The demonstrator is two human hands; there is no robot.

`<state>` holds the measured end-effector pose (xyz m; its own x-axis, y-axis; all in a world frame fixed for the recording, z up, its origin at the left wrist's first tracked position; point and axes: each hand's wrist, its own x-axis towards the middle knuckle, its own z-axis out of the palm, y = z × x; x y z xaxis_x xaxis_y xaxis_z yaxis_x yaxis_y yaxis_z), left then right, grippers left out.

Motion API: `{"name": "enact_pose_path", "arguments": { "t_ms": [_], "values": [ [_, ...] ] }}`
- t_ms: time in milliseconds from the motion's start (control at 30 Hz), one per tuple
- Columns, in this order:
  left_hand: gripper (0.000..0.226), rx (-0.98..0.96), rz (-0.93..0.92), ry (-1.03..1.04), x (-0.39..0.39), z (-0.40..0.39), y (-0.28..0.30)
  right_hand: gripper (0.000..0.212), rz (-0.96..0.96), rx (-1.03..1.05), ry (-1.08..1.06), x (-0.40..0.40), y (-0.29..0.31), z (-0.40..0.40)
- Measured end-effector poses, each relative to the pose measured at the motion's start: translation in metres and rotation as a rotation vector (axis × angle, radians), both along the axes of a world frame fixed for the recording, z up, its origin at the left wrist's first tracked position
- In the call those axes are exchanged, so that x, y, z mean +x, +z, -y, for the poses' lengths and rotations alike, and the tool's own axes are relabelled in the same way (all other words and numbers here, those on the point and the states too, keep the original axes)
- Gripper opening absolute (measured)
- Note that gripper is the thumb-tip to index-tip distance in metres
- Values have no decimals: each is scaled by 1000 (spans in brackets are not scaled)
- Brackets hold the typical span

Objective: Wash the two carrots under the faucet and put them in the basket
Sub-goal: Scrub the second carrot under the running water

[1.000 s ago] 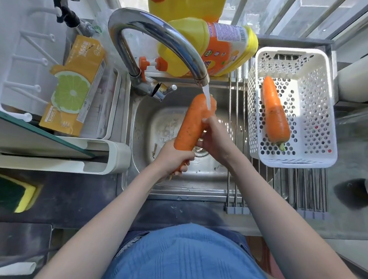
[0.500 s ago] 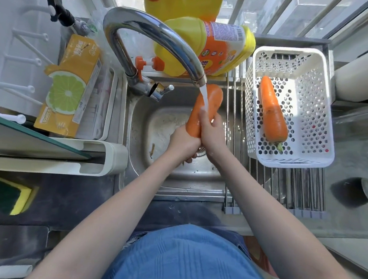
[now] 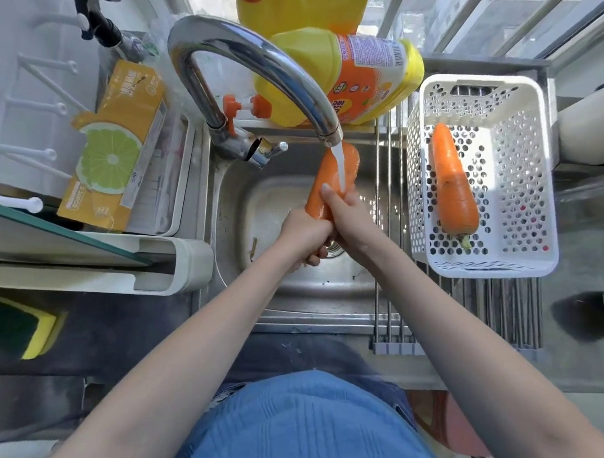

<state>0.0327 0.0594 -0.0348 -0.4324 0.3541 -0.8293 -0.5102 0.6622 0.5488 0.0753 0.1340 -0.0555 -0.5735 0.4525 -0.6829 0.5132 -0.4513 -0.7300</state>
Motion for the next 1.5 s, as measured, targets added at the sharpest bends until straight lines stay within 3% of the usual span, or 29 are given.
{"name": "enact_pose_path", "arguments": {
  "t_ms": [133,300,433,533,633,733,900,1033,1133,1267,1500],
  "values": [
    [9,-2,-54,-10,-3,1,-1,50,187,44,-152,-27,-4,-3],
    [8,-5,1,25,-22,-3,0,43,-1,-19,15,-11,-5,4],
    [9,-73,-130,-111,-12,-7,0,49,169,-13,-17,-28,-9,-9],
    [7,-102,-185,-173,-8,-5,0,45,321,22,-196,-41,-8,-15],
    [8,-92,-145,-118,-14,-4,-1,49,268,41,-154,-34,-2,-8],
    [20,-36,-80,-41,-16,-6,-2,35,127,132,22,-20,-1,6],
    [11,-76,-84,-42,-2,-4,-3,59,329,81,2,-33,2,-7],
    [9,-49,-74,-34,-3,1,-3,54,320,106,-109,-43,3,-14],
    [15,-28,-21,-12,-4,-2,-3,64,338,88,-282,-51,2,-20],
    [20,-46,49,-55,-7,-5,2,103,381,198,-92,-46,1,-14],
    [15,-135,6,-43,0,0,5,78,443,103,-88,-47,-1,-9]
  ]
}}
